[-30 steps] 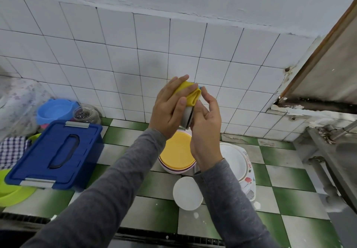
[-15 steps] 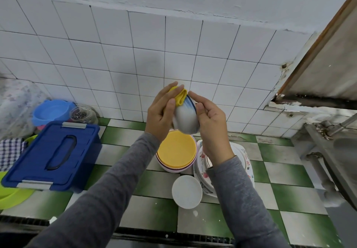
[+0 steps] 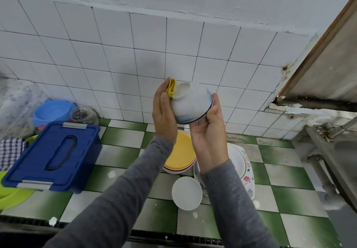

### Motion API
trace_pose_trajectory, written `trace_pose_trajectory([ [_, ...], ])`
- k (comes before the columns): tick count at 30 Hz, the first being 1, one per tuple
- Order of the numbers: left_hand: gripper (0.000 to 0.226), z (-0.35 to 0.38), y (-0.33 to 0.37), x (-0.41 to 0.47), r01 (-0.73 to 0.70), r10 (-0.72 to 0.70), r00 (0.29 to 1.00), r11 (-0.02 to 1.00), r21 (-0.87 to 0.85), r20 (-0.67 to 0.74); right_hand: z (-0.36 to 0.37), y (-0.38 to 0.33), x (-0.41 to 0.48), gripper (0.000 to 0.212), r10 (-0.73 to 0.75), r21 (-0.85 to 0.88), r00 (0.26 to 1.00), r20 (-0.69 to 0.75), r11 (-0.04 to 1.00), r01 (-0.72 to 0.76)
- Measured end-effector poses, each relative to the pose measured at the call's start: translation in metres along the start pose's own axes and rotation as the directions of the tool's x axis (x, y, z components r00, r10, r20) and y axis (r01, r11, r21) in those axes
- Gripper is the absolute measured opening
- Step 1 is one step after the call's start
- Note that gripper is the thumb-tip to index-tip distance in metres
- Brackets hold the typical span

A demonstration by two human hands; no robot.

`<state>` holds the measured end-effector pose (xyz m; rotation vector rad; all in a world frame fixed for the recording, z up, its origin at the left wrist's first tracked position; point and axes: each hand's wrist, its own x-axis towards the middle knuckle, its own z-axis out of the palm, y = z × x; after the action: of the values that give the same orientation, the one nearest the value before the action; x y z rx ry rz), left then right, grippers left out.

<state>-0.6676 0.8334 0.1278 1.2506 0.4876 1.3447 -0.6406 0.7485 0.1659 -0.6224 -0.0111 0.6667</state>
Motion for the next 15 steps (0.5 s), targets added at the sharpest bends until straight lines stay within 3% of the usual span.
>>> trace_pose_trajectory([
  [4,0.04,0.002,-0.014,-0.008,-0.293,0.27,0.952,0.94,0.176,0.144,0.012,-0.001,-0.002,0.031,-0.044,-0.005,0.998,-0.052,0.999,0.044],
  [9,0.045,-0.006,-0.019,-0.001,-0.576,0.435,0.804,0.739,0.35,0.405,0.012,0.001,-0.001,0.031,-0.125,-0.233,0.991,-0.058,0.967,0.108],
  [12,0.04,-0.012,-0.017,0.009,-0.623,0.425,0.754,0.705,0.339,0.502,0.012,0.0,0.002,0.028,-0.173,-0.44,0.985,-0.02,0.886,0.147],
  [15,0.039,-0.019,-0.015,0.02,-0.532,0.323,0.779,0.794,0.295,0.537,0.008,-0.005,0.005,0.028,-0.169,-0.616,0.985,0.041,0.772,0.158],
])
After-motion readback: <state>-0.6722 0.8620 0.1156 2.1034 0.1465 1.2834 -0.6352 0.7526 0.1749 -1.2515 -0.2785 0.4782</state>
